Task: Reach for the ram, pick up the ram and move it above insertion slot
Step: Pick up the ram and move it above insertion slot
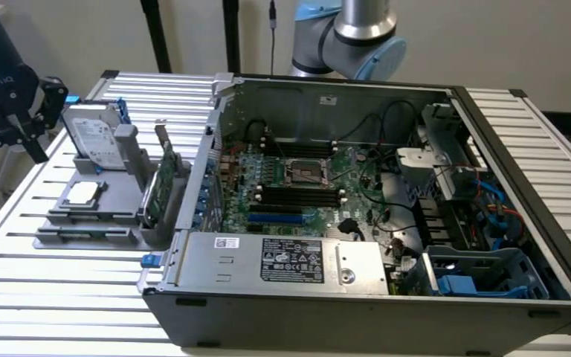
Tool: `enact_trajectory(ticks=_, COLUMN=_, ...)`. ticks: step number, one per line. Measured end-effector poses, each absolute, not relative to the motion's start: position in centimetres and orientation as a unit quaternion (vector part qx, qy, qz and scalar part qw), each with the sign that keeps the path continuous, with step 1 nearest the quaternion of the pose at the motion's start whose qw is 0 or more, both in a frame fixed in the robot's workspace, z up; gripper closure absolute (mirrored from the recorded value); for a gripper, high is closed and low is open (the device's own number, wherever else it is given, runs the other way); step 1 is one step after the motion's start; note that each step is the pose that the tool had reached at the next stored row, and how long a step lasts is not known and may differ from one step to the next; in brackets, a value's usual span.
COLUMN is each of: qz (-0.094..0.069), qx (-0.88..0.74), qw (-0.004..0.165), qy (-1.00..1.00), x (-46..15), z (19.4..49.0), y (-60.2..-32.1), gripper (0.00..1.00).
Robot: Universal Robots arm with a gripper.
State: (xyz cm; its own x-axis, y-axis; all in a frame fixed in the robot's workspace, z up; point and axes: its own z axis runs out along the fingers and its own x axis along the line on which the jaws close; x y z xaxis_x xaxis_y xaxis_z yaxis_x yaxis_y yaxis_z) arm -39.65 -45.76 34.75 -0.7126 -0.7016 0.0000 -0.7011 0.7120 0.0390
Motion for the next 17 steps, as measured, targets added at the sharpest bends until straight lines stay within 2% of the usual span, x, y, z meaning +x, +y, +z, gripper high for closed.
enact_trajectory(ticks=17, qz=-0.016, qx=0.496, qw=0.006, qy=-0.868, x=-39.65, z=34.55, y=-45.76, gripper=0.89)
